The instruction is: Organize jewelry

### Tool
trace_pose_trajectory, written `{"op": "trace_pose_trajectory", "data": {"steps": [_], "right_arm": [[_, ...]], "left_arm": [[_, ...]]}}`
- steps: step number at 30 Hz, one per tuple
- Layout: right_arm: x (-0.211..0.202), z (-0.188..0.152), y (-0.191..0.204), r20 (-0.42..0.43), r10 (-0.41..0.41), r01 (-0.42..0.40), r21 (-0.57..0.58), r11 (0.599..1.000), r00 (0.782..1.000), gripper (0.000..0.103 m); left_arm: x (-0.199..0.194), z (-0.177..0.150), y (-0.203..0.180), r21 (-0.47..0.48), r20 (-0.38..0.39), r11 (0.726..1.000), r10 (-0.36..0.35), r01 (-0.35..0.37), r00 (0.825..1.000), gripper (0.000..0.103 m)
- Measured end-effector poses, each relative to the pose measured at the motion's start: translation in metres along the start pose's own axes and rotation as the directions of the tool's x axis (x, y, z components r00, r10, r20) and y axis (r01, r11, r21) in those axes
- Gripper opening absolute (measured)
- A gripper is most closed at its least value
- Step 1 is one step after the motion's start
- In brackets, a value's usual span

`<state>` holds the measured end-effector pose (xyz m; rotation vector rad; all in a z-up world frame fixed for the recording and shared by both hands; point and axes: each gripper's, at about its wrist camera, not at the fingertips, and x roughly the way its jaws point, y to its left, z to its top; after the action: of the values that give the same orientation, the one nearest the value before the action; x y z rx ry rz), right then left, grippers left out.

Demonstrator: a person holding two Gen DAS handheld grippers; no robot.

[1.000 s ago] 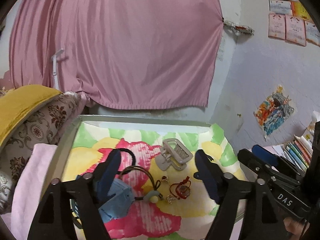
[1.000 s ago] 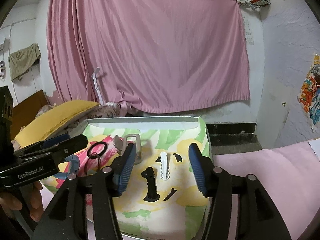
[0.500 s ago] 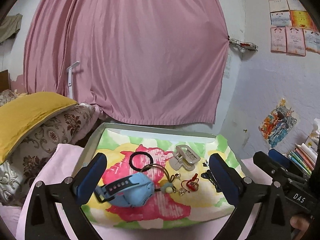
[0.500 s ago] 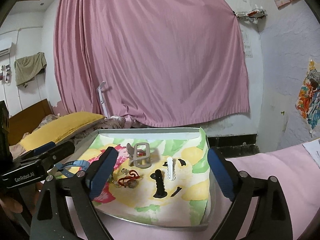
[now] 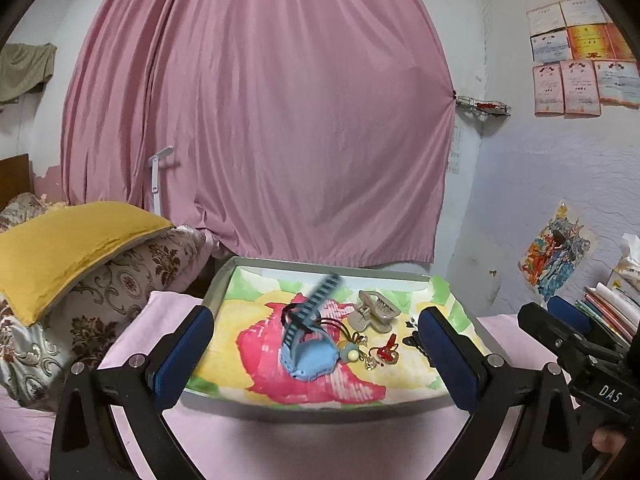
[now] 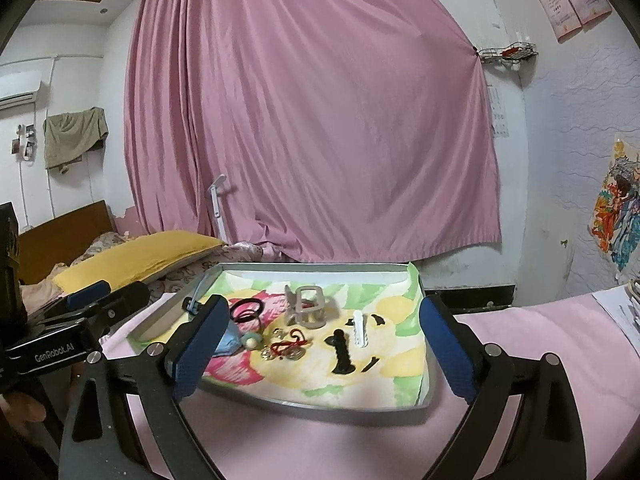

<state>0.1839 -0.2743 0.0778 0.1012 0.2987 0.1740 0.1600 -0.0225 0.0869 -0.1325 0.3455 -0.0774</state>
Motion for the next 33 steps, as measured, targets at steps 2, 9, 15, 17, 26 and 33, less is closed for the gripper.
{"op": "trace_pose_trajectory", "data": {"steps": [2,9,15,17,26,33], "right_arm": [[-0.008,-0.002,0.001,0.004,0.005,-0.005,-0.002,1.0,1.0,0.094],[-0.033,-0.011,0.005,0.016,0.019,-0.019,-0.007,1.0,1.0,0.094],[-0.049,-0.018,0.011,0.024,0.029,-0.029,-0.012,0.999,0.999,0.094],[-0.055,-0.021,0.014,0.028,0.031,-0.031,-0.019,0.999,0.999,0.094],[-0.078,-0.036,0.026,0.034,0.026,-0.025,-0.036,0.999,0.999,0.094],[-0.092,-0.051,0.028,0.028,0.018,-0.016,-0.041,0.999,0.999,0.094]], "left_arm": [[-0.007,-0.002,0.001,0.003,0.004,1.0,-0.001,0.001,1.0,0.103],[-0.029,-0.013,0.004,0.02,0.015,1.0,0.009,-0.009,1.0,0.103],[-0.046,-0.023,0.006,0.034,0.014,0.999,0.014,-0.014,1.0,0.103],[-0.052,-0.027,0.006,0.035,0.011,0.999,0.012,-0.013,1.0,0.103],[-0.078,-0.043,0.015,0.03,0.016,0.999,0.037,-0.037,0.999,0.103],[-0.094,-0.057,0.024,0.023,0.02,0.998,0.064,-0.064,0.998,0.103]]}}
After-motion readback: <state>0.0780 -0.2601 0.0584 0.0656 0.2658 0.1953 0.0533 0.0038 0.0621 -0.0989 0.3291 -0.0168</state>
